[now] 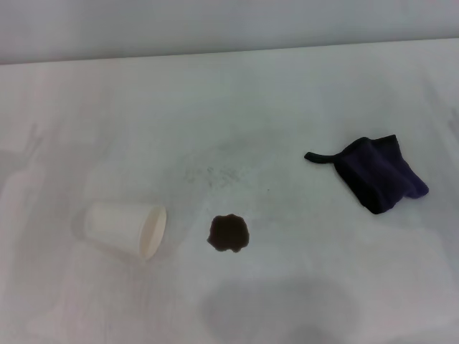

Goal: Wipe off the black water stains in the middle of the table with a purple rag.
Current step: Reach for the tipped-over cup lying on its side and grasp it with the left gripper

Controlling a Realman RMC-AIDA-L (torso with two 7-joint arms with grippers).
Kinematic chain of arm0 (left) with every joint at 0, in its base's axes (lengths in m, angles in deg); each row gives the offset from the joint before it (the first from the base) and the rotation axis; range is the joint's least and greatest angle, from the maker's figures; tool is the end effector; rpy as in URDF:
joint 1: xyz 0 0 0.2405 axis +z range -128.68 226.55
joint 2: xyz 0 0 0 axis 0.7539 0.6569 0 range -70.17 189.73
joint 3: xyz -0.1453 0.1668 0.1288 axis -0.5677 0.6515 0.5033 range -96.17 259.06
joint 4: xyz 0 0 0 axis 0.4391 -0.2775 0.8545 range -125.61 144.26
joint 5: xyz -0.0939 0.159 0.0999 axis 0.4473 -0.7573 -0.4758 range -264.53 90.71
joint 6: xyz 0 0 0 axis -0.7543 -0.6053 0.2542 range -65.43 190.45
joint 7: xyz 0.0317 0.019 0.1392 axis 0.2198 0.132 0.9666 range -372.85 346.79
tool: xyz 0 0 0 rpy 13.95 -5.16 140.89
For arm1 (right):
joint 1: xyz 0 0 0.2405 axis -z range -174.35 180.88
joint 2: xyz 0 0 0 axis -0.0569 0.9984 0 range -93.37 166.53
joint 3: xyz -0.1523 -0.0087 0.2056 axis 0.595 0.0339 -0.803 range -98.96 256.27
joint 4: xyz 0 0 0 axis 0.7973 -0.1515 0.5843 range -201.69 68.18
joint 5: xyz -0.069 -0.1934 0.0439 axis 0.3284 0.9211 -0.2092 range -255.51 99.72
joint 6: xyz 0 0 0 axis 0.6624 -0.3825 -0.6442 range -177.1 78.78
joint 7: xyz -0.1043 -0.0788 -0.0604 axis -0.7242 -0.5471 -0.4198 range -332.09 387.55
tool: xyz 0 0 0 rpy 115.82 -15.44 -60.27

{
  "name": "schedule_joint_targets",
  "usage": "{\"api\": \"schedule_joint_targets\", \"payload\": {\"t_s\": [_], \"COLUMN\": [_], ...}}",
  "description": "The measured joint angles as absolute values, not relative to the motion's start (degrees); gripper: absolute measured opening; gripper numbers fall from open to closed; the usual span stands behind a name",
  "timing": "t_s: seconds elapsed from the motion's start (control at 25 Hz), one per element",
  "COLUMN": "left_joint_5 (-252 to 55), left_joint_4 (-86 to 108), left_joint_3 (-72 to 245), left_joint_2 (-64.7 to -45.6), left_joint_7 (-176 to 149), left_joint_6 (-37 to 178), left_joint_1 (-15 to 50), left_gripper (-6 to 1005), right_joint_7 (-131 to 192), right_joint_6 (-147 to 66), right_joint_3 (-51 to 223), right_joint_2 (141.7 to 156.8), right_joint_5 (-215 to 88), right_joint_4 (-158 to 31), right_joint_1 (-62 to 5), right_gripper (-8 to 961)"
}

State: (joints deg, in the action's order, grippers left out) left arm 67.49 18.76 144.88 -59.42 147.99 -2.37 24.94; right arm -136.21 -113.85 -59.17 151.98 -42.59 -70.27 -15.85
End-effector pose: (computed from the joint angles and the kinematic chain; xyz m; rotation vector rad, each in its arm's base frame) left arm -0.3429 0.3373 0.0131 -1.6393 -0.5197 -0.6774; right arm 0.4155 0.2901 0.0538 -1.4200 0.6490 0.4911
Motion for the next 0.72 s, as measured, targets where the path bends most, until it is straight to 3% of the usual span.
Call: {"api": "schedule_joint_targets", "payload": {"t_s": [0.72], "left_joint_5": [55.58], "left_joint_4": [29.84], "left_joint_3": [145.28], "left_joint_2": [-58.44], "left_joint_7": [135.28], "left_joint_6": [4.76], "left_joint_1": [26.29], "left_gripper": [877], "right_joint_7": [-136.6], "right_joint_6": [-113.69], "right_joint_3": [-59.56], "right_joint_2": [151.81], "right_joint_5": [-42.83], "right_joint_4": [-70.43], "right_joint_1": [-14.75], "right_gripper": [873]}}
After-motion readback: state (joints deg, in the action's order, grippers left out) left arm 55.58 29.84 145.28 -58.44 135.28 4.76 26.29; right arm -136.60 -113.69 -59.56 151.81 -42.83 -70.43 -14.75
